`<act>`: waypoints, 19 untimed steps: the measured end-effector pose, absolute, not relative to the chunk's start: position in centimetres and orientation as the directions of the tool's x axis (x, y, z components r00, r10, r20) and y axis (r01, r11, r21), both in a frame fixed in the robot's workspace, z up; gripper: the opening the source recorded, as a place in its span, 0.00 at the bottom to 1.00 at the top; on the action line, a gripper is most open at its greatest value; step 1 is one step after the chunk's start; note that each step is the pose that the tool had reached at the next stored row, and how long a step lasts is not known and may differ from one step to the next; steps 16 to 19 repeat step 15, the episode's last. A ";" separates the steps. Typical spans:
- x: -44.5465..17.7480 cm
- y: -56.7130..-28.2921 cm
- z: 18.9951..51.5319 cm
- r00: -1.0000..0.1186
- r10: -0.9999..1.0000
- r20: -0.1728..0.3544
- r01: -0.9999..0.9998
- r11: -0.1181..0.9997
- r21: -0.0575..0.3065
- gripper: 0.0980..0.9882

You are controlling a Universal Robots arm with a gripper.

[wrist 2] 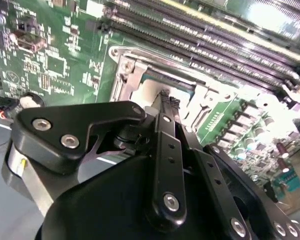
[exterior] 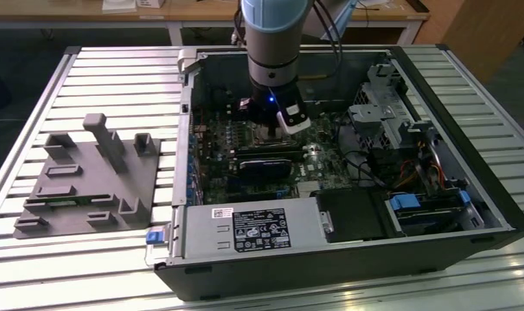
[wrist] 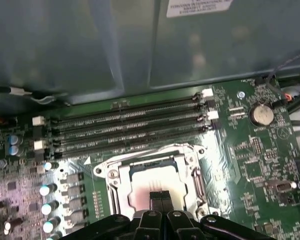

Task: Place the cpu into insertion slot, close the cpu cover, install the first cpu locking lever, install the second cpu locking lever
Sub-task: 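Install the second cpu locking lever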

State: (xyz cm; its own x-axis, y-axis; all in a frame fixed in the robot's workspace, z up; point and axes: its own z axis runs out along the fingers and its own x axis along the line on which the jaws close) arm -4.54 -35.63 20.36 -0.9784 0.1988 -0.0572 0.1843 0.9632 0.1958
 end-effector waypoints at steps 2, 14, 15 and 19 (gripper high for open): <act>-4.5 -35.3 20.4 -0.978 0.198 -0.059 0.184 0.965 0.187 0.01; -4.5 -35.0 20.9 -0.978 0.197 -0.062 0.184 0.968 0.170 0.01; -4.5 -35.0 20.9 -0.978 0.197 -0.062 0.184 0.968 0.170 0.01; -4.5 -35.0 20.9 -0.978 0.197 -0.062 0.184 0.968 0.170 0.01</act>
